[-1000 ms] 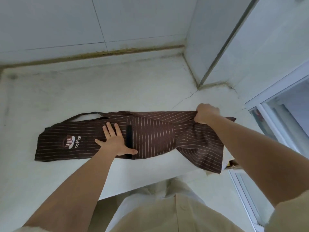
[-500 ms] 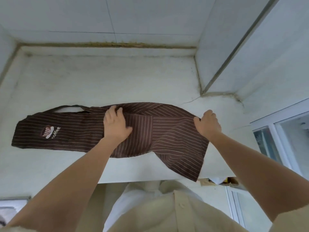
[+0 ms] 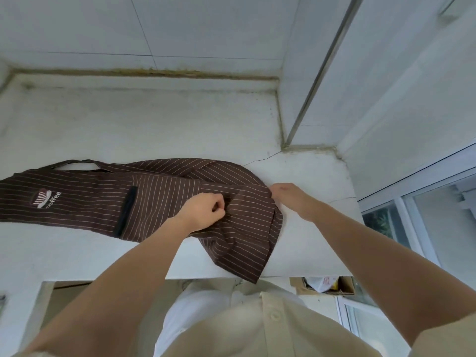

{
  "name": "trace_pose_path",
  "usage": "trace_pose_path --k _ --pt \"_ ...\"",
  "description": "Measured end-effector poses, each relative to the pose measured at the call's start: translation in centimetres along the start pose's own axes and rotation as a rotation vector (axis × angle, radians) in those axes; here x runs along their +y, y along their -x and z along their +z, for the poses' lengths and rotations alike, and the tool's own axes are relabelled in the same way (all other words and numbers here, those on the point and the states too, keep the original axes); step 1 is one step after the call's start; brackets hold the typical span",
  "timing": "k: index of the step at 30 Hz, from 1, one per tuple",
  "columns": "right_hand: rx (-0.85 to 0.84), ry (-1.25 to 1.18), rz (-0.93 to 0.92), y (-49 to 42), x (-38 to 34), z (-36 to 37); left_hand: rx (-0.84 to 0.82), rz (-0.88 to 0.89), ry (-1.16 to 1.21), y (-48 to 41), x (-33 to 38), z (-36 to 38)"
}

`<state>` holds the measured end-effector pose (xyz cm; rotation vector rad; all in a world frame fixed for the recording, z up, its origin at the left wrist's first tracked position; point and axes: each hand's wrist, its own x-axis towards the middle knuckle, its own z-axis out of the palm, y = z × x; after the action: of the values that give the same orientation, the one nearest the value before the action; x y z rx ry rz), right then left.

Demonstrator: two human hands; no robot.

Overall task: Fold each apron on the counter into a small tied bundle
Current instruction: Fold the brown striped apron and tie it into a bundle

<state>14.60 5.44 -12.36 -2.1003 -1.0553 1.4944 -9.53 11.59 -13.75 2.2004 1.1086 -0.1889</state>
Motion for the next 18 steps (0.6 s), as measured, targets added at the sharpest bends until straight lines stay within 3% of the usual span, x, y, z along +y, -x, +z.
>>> trace_pose_path --k 2,5,8,11,14,18 --pt "0.068 0.007 -0.047 -0.5 0.1 0.3 0.123 -0.142 0.215 0.6 -0.3 -0.2" --pt "0.226 0.289 0.018 -0.9 0.8 0.7 0.208 -0.305 0.421 1.6 -0.9 0.0" --pt "0.085 0.258 0.16 -0.1 1.3 1.2 0.239 -0.323 0.251 2.8 -2.3 0.5" --pt "-0.109 0.119 0.286 1.4 1.1 1.7 0.425 -0.406 0.005 3.5 -3.6 1.2" --pt "-0.073 0.209 0.357 1.3 2.0 1.9 0.513 -0.574 -0.03 4.0 -4.5 1.6" --pt "0.018 0.11 0.371 1.3 2.1 0.3 0.348 -0.681 0.088 5.1 -6.0 2.9"
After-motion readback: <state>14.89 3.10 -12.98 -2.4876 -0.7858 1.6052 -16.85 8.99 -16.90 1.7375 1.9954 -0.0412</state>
